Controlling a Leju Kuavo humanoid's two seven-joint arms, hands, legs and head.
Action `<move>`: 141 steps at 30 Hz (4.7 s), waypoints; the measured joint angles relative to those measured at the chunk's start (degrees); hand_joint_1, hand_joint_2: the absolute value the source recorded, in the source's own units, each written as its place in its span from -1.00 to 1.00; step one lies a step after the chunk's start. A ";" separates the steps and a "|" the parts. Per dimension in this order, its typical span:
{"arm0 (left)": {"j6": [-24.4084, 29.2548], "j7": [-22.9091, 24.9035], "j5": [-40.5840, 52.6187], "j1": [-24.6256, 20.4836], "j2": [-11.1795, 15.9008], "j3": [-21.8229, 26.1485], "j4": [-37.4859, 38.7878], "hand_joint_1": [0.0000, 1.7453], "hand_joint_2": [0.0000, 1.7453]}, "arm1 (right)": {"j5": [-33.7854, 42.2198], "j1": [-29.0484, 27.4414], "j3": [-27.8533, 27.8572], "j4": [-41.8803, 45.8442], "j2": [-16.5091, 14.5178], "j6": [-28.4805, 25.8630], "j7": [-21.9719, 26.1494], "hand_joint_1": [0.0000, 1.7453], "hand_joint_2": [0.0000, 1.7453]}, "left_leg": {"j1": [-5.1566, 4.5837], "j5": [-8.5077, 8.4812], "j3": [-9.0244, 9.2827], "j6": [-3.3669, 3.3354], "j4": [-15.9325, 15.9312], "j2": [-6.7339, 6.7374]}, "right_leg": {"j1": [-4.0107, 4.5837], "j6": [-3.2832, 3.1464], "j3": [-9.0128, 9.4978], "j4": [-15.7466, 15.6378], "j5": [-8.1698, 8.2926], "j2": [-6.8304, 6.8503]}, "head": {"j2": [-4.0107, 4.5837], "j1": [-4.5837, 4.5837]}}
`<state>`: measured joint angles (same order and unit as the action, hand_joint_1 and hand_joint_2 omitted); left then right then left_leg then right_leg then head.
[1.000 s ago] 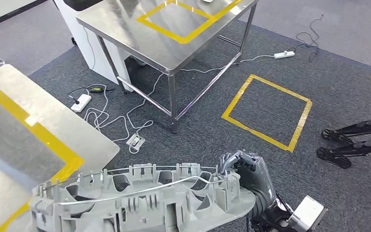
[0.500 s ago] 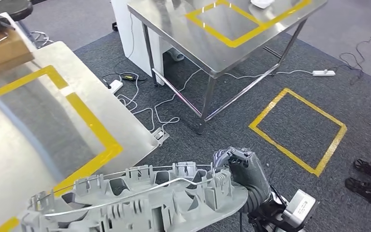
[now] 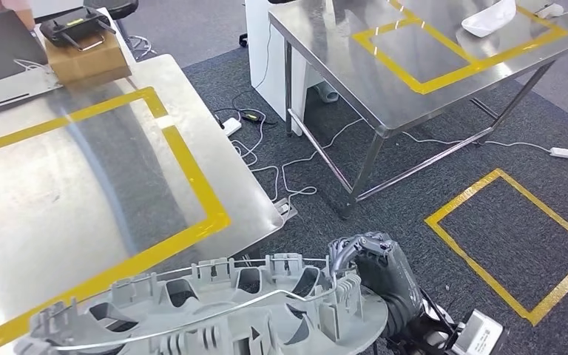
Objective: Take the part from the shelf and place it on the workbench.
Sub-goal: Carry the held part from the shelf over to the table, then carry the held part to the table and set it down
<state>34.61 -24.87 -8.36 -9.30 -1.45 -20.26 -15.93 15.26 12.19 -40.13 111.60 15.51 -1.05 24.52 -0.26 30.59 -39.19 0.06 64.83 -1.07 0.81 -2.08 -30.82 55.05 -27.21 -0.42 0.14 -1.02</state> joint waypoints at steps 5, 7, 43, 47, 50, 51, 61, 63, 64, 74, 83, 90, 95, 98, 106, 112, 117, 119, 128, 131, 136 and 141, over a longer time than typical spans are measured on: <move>-0.05 0.64 0.10 0.01 0.81 -0.51 0.00 -1.00 1.00 | 0.96 0.05 -0.05 -0.95 -0.52 1.28 1.10 1.00 1.00 | 2.01 0.22 -3.00 2.81 5.30 1.86 | -1.09 1.27 0.08 0.59 -0.77 4.10 | -0.01 0.24; -0.08 0.65 0.10 -0.02 1.02 -0.59 -0.02 -1.00 1.00 | 1.00 0.10 -0.05 -1.32 -0.69 1.41 1.27 1.00 1.00 | 2.50 -2.47 0.28 4.28 -0.64 5.28 | -1.61 2.60 0.01 2.00 -1.90 5.36 | -0.01 0.46; -0.29 4.62 -0.66 1.17 2.43 -4.39 0.54 -1.00 1.00 | 3.94 0.30 0.09 -3.65 -2.20 2.94 3.78 1.00 1.00 | 1.82 -2.02 2.08 1.51 -2.94 6.20 | -1.92 4.06 1.02 3.73 -4.16 7.19 | -0.01 -0.52; -0.23 4.84 -0.64 0.91 2.38 -4.48 0.60 -1.00 1.00 | 4.14 0.00 0.10 -3.75 -2.16 2.81 3.76 1.00 1.00 | 1.63 -2.40 1.97 0.33 -3.07 3.08 | -2.24 4.07 -2.11 12.71 -10.44 2.00 | -0.01 -0.82; -0.11 4.94 -0.80 0.96 2.19 -4.71 0.62 -1.00 1.00 | 4.52 -0.53 0.11 -4.15 -2.15 1.72 3.08 1.00 1.00 | 0.93 -2.62 1.88 -0.24 -3.07 0.62 | -1.64 2.98 -5.61 20.26 -12.54 0.87 | -0.01 -0.98; -0.03 4.95 -0.90 1.02 2.14 -4.75 0.63 -1.00 1.00 | 4.72 -0.61 0.12 -4.35 -2.16 1.31 2.67 1.00 1.00 | 0.64 -2.71 1.88 -0.39 -3.08 -0.10 | -1.25 2.27 -5.24 18.90 -11.06 0.77 | -0.01 -1.01; 0.50 4.43 -1.68 1.73 1.34 -5.36 0.72 -1.00 1.00 | -20.01 1.93 -1.13 -5.32 -2.95 -10.94 -9.27 1.00 1.00 | 0.27 -1.69 0.31 1.12 -1.73 0.23 | 0.32 -1.59 1.15 0.15 -1.24 0.45 | 0.01 -0.63; 0.45 4.87 -1.46 1.58 1.33 -5.86 0.72 -1.00 1.00 | -32.42 4.39 -2.73 -6.44 -3.34 -14.35 -15.76 1.00 1.00 | 0.69 1.90 -2.24 2.03 4.01 1.01 | 0.11 -1.06 0.81 -0.23 -0.65 0.73 | 0.01 -0.18; 0.42 5.14 -1.35 1.55 1.32 -6.06 0.72 -1.00 1.00 | -35.93 5.46 -3.46 -7.28 -3.56 -15.32 -17.79 1.00 1.00 | 0.99 3.01 -3.30 2.49 6.62 1.03 | -0.04 -0.79 0.55 -0.13 -0.55 0.95 | 0.01 -0.07; -2.39 8.60 2.21 0.17 0.40 -9.54 0.69 -1.00 1.00 | -51.26 19.14 -11.49 -20.35 -8.91 -19.59 -23.86 1.00 1.00 | 2.11 -1.56 3.25 1.51 -3.29 2.68 | -1.34 2.87 -2.13 4.68 -2.47 1.33 | -0.01 -0.13; -4.01 10.26 3.88 -1.25 -0.39 -13.67 0.61 -1.00 1.00 | -60.89 29.36 -16.90 -41.77 -15.39 -22.51 -27.99 1.00 1.00 | 0.92 -2.24 2.81 0.11 -3.47 2.62 | -0.63 1.14 -6.08 14.28 -5.05 0.62 | -0.01 -0.78; -4.94 11.42 4.43 -2.05 -1.69 -16.38 0.58 -1.00 1.00 | -63.48 36.07 -19.24 -60.03 -18.99 -21.05 -32.32 1.00 1.00 | 1.71 -3.70 2.00 1.66 -4.58 1.08 | 0.94 -2.03 -1.10 2.12 -0.69 0.32 | 0.00 -0.95; -5.05 11.70 4.33 -1.71 -1.06 -17.00 0.71 -1.00 1.00 | -63.64 38.13 -19.83 -68.25 -20.22 -19.87 -37.05 1.00 1.00 | 1.63 2.27 -3.50 2.96 6.92 0.89 | 0.34 -1.05 -0.40 -0.13 0.49 1.49 | -0.01 -0.18; -5.10 11.81 4.30 -1.36 -0.73 -17.22 0.74 -1.00 1.00 | -63.71 38.55 -20.00 -71.92 -20.88 -19.86 -37.12 1.00 1.00 | 1.96 -1.17 -1.44 3.66 3.64 1.17 | 0.06 -0.35 -0.55 0.81 -0.04 1.51 | -0.01 -0.11; -5.36 12.15 4.05 -1.36 -0.37 -17.66 0.73 -1.00 1.00 | -66.69 42.29 -20.32 -78.89 -21.64 -13.83 -49.46 1.00 1.00 | 1.66 -3.36 3.12 0.46 -4.62 1.04 | -0.33 2.08 -2.18 4.81 -2.64 0.97 | 0.00 -0.14; -5.60 11.81 2.65 -0.91 -0.27 -17.68 0.74 -1.00 1.00 | -66.09 44.96 -20.22 -84.31 -15.79 -11.15 -56.29 1.00 1.00 | 1.47 -3.76 2.82 -0.43 -4.65 -0.65 | -0.75 2.83 -8.18 19.23 -8.71 0.75 | -0.01 -0.34; -5.40 12.37 2.18 -0.02 -0.38 -17.70 0.77 -1.00 1.00 | -64.56 47.27 -19.33 -86.29 -10.43 -10.48 -57.67 1.00 1.00 | 1.03 -4.20 2.66 -0.33 -4.81 -1.07 | 0.58 -0.28 -1.53 4.01 -1.60 0.87 | -0.01 -0.27; -5.55 12.67 1.91 0.24 -0.41 -17.70 0.78 -1.00 1.00 | -64.20 47.48 -19.09 -86.60 -9.53 -9.75 -58.46 1.00 1.00 | 1.20 -4.51 2.58 0.27 -5.12 -0.74 | 0.83 -0.55 -1.37 3.02 -1.32 0.58 | -0.01 -0.30; -7.72 11.78 0.88 0.53 -0.04 -17.74 0.79 -1.00 1.00 | -62.53 45.59 -17.91 -87.91 -7.57 -8.60 -61.75 1.00 1.00 | 1.37 0.68 -2.11 2.01 6.22 1.14 | 0.22 0.03 -0.84 1.03 0.31 0.64 | -0.01 0.26; -7.89 11.48 0.89 0.44 -0.08 -17.76 0.77 -1.00 1.00 | -61.93 45.45 -17.40 -88.02 -7.39 -8.86 -60.68 1.00 1.00 | 1.43 -2.91 2.97 1.91 -2.50 1.03 | 0.15 0.93 -1.19 2.55 -0.70 0.45 | 0.00 0.41; -8.23 11.19 0.89 0.24 -0.47 -18.42 0.73 -1.00 1.00 | -60.62 44.93 -16.80 -88.00 -7.82 -10.80 -55.43 1.00 1.00 | 1.46 -2.68 3.90 0.16 -4.56 1.14 | 0.21 1.94 -2.04 4.11 -1.74 0.19 | -0.01 0.08; -8.26 10.68 0.63 -0.07 -0.72 -18.70 0.72 -1.00 1.00 | -58.66 43.49 -16.60 -87.04 -13.38 -13.56 -42.26 1.00 1.00 | 1.71 -2.63 3.86 -0.40 -4.64 3.45 | -0.71 3.42 -8.39 18.19 -8.74 0.24 | -0.01 -0.93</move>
<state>26.35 -14.19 -7.73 -9.36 -2.17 -38.97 -15.21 -43.40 55.68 -56.73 24.56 2.13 -14.61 -17.74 1.46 27.96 -35.33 -0.34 60.19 2.38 0.10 1.33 -39.21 73.24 -35.96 -0.18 0.13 -1.95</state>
